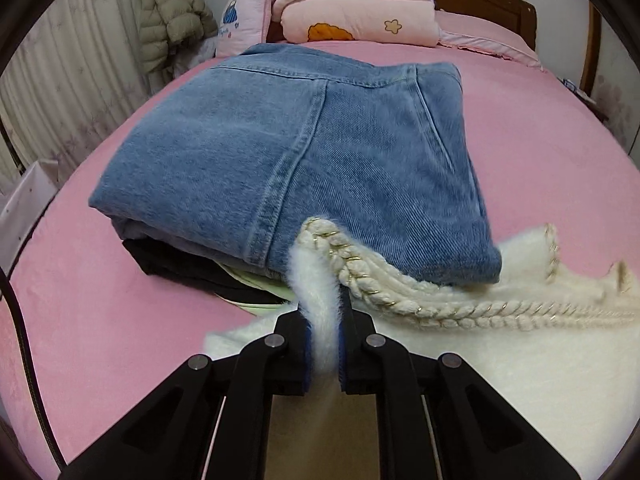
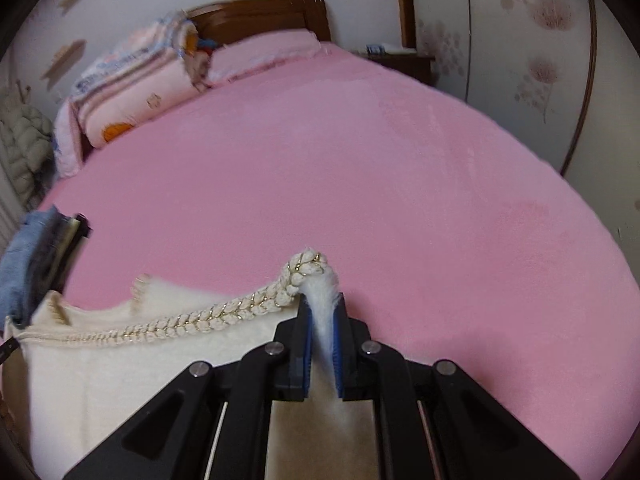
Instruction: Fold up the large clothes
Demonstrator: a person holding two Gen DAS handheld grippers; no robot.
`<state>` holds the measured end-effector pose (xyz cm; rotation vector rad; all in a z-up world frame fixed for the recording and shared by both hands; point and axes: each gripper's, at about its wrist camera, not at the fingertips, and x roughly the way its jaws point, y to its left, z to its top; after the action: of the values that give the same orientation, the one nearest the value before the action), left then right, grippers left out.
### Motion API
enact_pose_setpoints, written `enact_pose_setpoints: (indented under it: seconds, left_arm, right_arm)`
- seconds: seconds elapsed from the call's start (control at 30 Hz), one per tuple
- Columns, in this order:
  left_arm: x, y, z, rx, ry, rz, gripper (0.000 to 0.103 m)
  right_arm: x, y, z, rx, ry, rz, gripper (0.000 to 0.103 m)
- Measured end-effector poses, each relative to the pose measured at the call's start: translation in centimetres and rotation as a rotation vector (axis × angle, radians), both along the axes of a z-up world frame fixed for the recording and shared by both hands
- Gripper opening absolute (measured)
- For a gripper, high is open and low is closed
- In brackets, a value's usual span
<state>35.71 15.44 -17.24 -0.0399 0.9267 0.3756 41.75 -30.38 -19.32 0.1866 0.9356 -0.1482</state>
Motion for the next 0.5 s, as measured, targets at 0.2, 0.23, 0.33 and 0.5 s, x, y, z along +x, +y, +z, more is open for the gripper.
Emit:
enact_pose_setpoints:
  seconds: [0.2,0.23,0.33,0.5]
  left_arm:
    - [-0.3,-0.4,-1.3,0.017,-0.016,-0.004,0.011]
    - [-0.5,-0.3,-1.1,0.018,-0.018,0.001,0.013]
    - [-1.0,0.2,-0.6,0.041,0.004,0.035,0.044]
    - [-3.5,1.4,2.7,-0.014,-0.01,0.033,0.067]
  right_arm:
    - [-0.2,0.2,-1.6,-0.062,0.037,-0.034,0.011]
    - [-0.2,0.2,-1.6,-0.077,0.046,-0.036,0.016]
    - [-0.5,1.1,-0.7,-0.139,0.076,-0.036,0.027]
    - [-3.3,2.9,3.7,-0.161,0.017,0.014,0.027]
